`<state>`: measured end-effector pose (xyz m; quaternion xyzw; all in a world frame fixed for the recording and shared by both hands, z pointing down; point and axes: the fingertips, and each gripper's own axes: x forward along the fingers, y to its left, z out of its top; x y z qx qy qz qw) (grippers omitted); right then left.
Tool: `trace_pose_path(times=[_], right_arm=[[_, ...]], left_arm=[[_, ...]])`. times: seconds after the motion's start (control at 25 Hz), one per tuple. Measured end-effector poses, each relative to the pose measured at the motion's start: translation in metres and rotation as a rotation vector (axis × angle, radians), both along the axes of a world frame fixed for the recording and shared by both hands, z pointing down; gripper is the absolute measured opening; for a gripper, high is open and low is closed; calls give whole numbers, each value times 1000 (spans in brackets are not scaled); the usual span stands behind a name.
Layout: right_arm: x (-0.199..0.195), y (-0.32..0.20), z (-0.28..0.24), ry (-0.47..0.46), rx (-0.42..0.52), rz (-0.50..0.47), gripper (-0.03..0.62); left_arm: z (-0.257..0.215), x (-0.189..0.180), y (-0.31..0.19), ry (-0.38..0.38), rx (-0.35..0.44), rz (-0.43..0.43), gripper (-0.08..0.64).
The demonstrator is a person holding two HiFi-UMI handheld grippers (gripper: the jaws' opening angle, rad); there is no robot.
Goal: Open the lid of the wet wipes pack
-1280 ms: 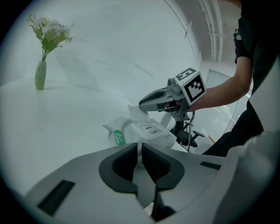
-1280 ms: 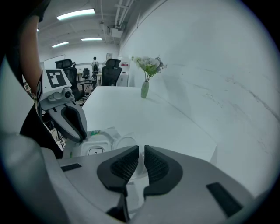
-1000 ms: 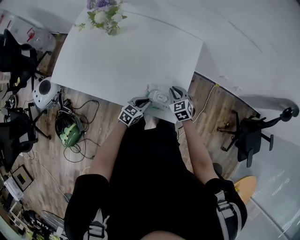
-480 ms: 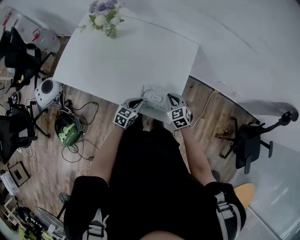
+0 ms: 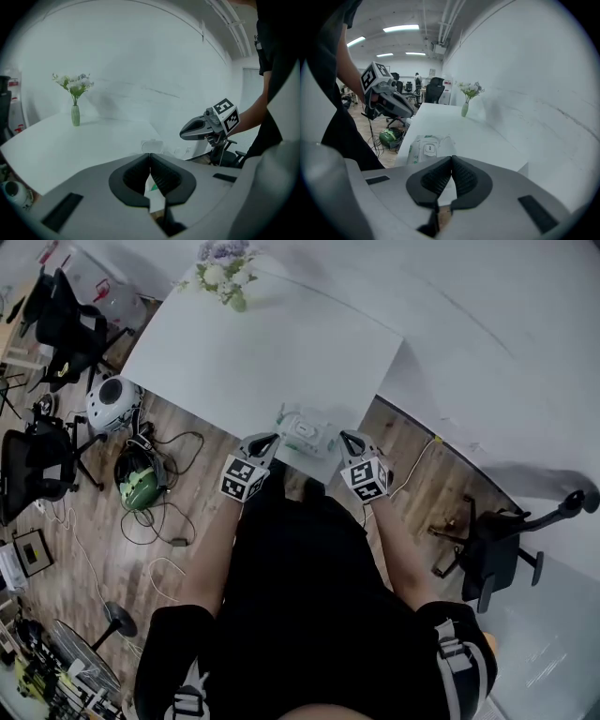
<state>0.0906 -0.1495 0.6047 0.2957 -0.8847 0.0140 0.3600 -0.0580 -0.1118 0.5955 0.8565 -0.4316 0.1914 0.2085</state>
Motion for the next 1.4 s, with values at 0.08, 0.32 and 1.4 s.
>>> trace_pose_path(times=[0.08, 0.32, 1.4], right_arm=[[7, 4, -1, -6, 3, -25, 15], [17, 17, -8, -42, 10, -90, 15], [56, 44, -9, -119, -1, -157, 15]], left_arm=[[-9, 3, 5, -27, 16, -20, 25], [-34, 6, 16, -40, 60, -123, 25], [-38, 45, 62, -67, 61, -254, 25]])
